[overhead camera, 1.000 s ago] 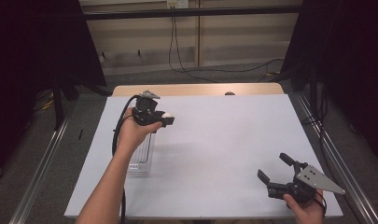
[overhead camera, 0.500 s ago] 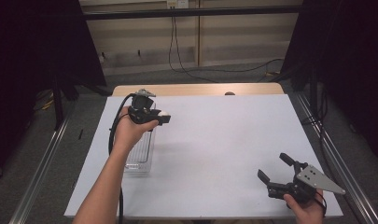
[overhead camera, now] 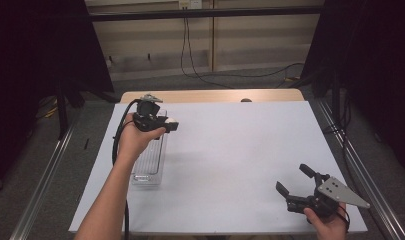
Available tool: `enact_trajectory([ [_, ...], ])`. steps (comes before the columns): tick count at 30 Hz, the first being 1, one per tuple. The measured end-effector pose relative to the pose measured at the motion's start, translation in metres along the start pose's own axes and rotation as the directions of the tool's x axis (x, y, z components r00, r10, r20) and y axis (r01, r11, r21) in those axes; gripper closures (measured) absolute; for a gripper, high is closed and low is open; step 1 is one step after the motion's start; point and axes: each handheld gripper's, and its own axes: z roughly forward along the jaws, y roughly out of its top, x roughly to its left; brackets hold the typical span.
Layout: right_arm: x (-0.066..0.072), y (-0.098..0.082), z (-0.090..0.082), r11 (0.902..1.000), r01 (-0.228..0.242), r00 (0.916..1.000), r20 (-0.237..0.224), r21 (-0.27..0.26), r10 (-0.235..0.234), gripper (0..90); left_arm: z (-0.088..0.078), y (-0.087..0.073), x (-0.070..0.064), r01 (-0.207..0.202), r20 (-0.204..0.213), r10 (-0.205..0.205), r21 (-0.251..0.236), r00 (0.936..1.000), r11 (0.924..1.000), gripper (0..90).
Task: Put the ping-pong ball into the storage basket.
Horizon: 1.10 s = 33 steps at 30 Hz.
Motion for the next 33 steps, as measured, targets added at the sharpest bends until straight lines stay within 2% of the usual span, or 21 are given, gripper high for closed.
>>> enact_trajectory([
  [1,0.000,0.000,0.000,1.0000,0.000,1.0000,0.001,-0.001,0.000,2.5,0.000,0.000,0.000,-0.001,-0.002,0.001,0.000,1.0000,1.0000,51.2],
  [2,0.000,0.000,0.000,1.0000,0.001,1.0000,-0.001,-0.001,-0.001,2.5,-0.003,0.001,0.002,-0.005,0.010,0.004,0.027,0.9999,0.9996,51.2],
  [3,0.000,0.000,0.000,1.0000,-0.004,1.0000,0.007,-0.001,0.004,2.5,-0.001,0.000,0.001,0.003,-0.010,-0.003,0.002,0.9999,1.0000,51.2],
  [4,0.000,0.000,0.000,1.0000,-0.003,1.0000,0.005,-0.004,0.003,2.5,-0.001,0.000,0.003,0.003,-0.004,-0.003,0.001,1.0000,1.0000,51.2],
  [5,0.000,0.000,0.000,1.0000,0.000,1.0000,0.002,0.000,0.000,2.5,-0.003,0.000,0.004,0.001,0.002,-0.001,0.016,1.0000,0.9999,51.2],
  [6,0.000,0.000,0.000,1.0000,0.000,1.0000,0.002,-0.001,0.000,2.5,-0.002,0.000,0.003,0.004,-0.018,-0.004,0.008,0.9998,1.0000,51.2],
  [12,0.000,0.000,0.000,1.0000,0.001,1.0000,0.005,-0.003,0.000,2.4,-0.004,-0.002,0.007,0.010,-0.024,-0.010,0.009,0.9997,0.9999,51.2],
  [13,0.000,0.000,0.000,1.0000,0.000,1.0000,0.005,-0.003,0.000,2.5,-0.006,-0.001,0.008,0.005,-0.015,-0.005,0.029,0.9999,0.9996,51.2],
  [14,-0.001,0.000,0.000,1.0000,-0.001,1.0000,-0.002,0.003,0.001,2.5,-0.005,-0.003,0.008,0.007,-0.026,-0.007,0.010,0.9996,0.9999,51.2],
  [18,-0.001,0.000,0.000,1.0000,0.001,1.0000,0.002,0.002,-0.001,2.5,-0.008,-0.004,0.012,0.007,-0.025,-0.007,0.023,0.9997,0.9997,51.2],
  [19,-0.001,0.000,0.000,1.0000,0.001,1.0000,0.000,0.003,-0.001,2.5,-0.008,-0.004,0.012,0.010,-0.039,-0.009,0.019,0.9992,0.9998,51.3],
  [24,0.000,0.000,0.000,1.0000,0.003,1.0000,-0.002,0.003,-0.003,2.6,-0.010,-0.006,0.016,0.011,-0.047,-0.010,0.029,0.9989,0.9995,51.2],
  [28,0.000,0.000,0.000,1.0000,0.003,1.0000,-0.002,0.003,-0.003,2.6,-0.010,-0.007,0.017,0.022,-0.040,-0.022,0.020,0.9990,0.9996,51.2],
  [33,-0.001,0.000,0.000,1.0000,0.003,1.0000,-0.001,0.003,-0.003,2.6,-0.011,-0.009,0.021,0.018,-0.055,-0.017,0.028,0.9983,0.9995,51.2],
])
